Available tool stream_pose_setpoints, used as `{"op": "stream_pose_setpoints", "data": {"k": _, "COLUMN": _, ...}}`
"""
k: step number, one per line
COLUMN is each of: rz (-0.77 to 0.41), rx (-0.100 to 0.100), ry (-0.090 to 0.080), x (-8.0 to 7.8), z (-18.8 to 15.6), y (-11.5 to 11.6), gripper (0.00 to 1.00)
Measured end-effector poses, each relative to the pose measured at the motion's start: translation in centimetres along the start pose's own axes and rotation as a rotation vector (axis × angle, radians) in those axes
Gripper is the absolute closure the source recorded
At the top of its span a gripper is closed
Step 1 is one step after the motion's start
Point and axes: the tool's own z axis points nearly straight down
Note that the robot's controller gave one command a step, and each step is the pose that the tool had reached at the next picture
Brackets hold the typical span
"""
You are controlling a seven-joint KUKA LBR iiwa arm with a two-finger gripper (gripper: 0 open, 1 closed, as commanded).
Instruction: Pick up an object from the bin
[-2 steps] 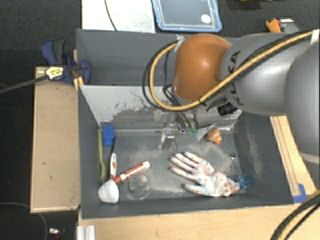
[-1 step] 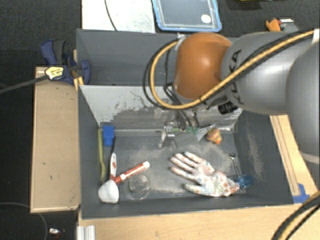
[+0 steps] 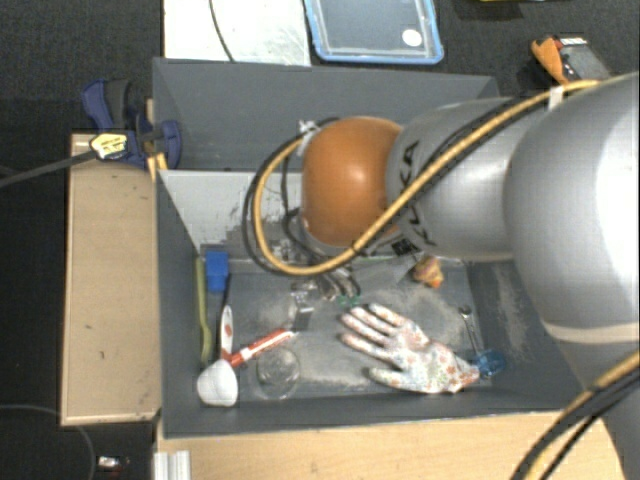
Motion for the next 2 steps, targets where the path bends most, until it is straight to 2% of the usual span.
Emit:
{"op": "stream_pose_setpoints", "data": {"k": 1, "rz": 0.034, "rx": -0.001, "ry": 0.001, "x": 1.5, "z": -0.4, "y": -6.6, "gripper": 0.00}}
{"op": "stream_pose_setpoints", "data": {"k": 2, "rz": -0.128, "rx": -0.002, "ry": 0.004, "x": 2.7, "z": 0.3, "y": -0.4, "gripper": 0.00}}
